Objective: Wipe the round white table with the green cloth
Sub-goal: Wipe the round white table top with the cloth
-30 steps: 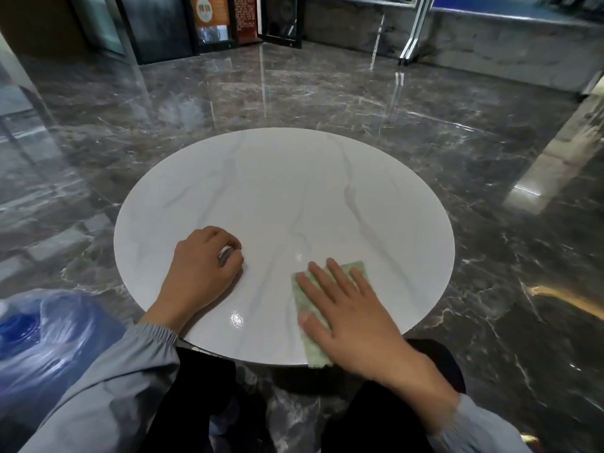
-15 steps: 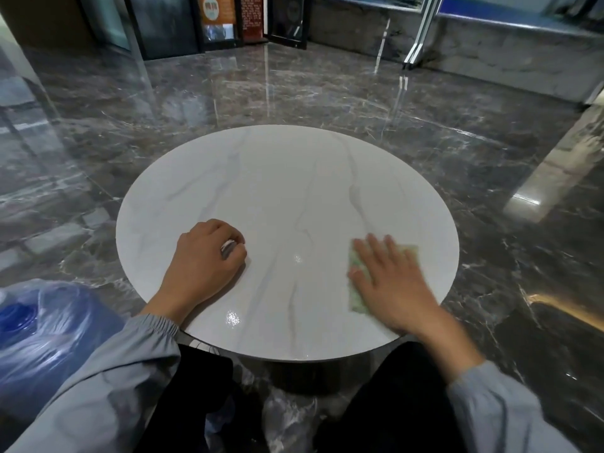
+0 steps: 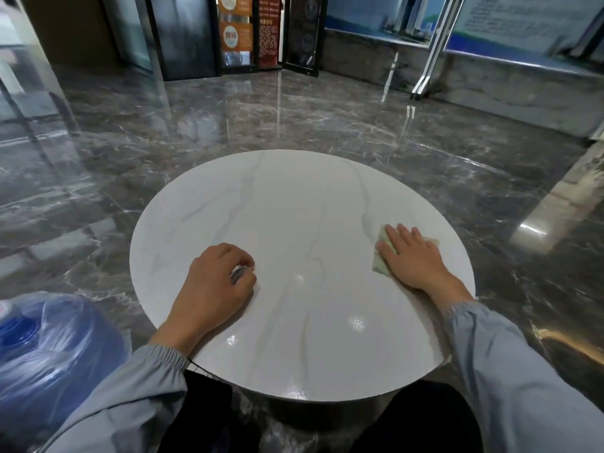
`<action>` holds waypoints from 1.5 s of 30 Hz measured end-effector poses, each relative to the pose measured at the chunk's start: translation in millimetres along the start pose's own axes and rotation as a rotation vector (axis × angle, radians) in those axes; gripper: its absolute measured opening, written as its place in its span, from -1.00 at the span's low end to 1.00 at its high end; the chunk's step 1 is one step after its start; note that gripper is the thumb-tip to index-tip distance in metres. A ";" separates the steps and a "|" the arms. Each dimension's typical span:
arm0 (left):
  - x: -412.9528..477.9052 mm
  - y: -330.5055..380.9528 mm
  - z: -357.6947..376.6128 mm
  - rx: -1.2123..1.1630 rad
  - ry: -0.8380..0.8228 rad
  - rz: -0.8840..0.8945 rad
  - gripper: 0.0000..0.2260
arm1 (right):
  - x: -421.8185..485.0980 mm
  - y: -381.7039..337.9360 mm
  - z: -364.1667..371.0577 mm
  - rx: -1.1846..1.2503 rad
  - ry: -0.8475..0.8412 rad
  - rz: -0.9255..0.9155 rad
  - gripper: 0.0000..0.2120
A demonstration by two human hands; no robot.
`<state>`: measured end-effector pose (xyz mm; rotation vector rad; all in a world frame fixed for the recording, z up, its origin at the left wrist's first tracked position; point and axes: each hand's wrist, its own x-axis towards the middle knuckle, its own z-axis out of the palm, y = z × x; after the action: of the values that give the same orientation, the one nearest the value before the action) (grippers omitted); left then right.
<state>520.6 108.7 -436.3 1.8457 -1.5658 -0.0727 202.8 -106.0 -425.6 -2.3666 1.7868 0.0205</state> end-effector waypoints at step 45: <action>-8.8 -45.9 -26.3 -0.391 0.656 -0.496 -0.75 | -10.3 -189.2 26.2 -0.029 -0.073 -0.881 -0.42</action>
<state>569.2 129.6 -444.7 1.6631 -0.5843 0.0051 383.1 -42.4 -425.3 -2.8959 0.5946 0.0152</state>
